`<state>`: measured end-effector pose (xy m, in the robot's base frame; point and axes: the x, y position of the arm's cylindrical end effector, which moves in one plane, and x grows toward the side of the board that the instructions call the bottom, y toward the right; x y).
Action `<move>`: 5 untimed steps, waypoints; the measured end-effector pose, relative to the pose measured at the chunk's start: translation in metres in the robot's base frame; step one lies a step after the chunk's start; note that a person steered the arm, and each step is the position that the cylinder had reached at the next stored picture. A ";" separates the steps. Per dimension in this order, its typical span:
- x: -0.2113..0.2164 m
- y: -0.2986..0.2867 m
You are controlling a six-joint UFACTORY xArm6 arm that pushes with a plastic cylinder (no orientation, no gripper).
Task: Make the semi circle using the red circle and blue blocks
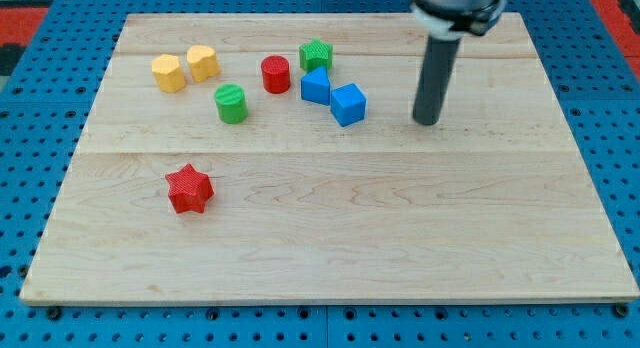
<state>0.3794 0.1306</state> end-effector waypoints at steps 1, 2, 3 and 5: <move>-0.016 -0.071; 0.001 -0.094; 0.012 -0.080; 0.002 -0.087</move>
